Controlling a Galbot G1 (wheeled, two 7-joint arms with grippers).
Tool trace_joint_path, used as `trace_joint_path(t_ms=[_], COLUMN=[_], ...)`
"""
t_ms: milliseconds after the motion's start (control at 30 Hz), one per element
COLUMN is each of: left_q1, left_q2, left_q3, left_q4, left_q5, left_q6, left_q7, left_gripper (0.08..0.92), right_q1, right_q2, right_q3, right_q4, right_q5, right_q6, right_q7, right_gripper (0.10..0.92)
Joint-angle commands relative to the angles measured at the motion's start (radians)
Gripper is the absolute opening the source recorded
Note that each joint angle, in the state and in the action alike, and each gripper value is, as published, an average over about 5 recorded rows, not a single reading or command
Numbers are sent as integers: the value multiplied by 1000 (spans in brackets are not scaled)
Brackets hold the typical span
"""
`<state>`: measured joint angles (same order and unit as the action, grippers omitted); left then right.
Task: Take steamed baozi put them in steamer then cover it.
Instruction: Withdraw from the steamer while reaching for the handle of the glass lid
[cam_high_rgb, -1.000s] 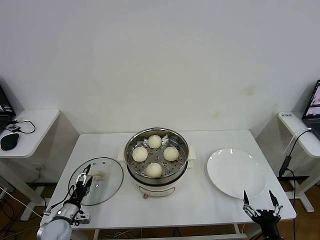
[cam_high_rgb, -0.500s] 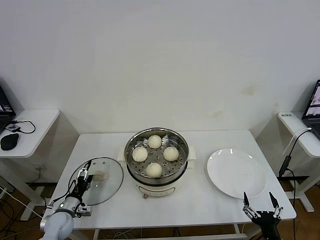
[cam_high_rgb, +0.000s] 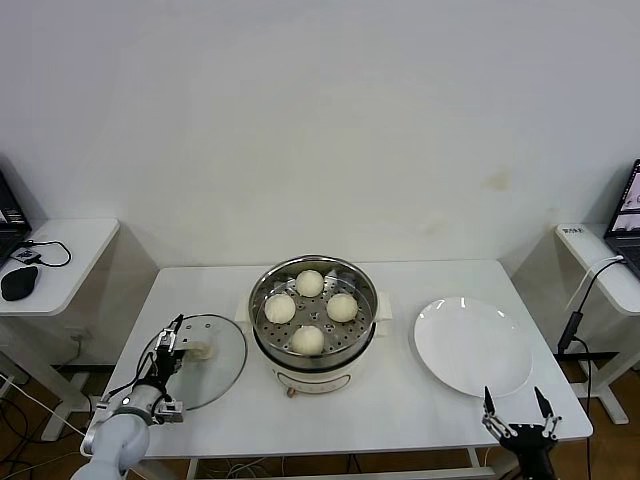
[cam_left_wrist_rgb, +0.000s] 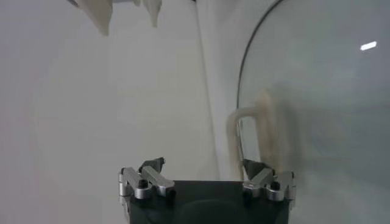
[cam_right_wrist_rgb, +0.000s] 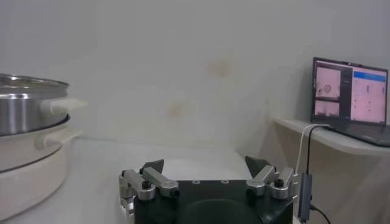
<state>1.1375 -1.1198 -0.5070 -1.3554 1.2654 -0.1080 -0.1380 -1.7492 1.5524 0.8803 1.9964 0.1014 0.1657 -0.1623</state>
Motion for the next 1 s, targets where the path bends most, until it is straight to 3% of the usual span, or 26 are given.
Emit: trace_joint_path(t_ms=[33,333,433,1000], left_q1=[-31,-60,-63,-69], left_q2=[-10,-10,-8,-7], left_q3=[9,15,18,16], left_q4=[43,82,93,108], left_q5=[-3,-6,-10,-30], left_q6=[0,-3,-8,-33], left_q7=[2,10,16,33], left_gripper=[823,820,774,281], right_q1=[3,9,14,27], right_q2=[2,4,7,15], right_q3=[-2,2,1,-12], right_q4=[-5,-15,-20,-33], right_q5=[-4,-5,-7,-21], right_q6=[1,1,0,-2], right_q7=[-1,-2,-2,-5], right_gripper=[823,823,823,823])
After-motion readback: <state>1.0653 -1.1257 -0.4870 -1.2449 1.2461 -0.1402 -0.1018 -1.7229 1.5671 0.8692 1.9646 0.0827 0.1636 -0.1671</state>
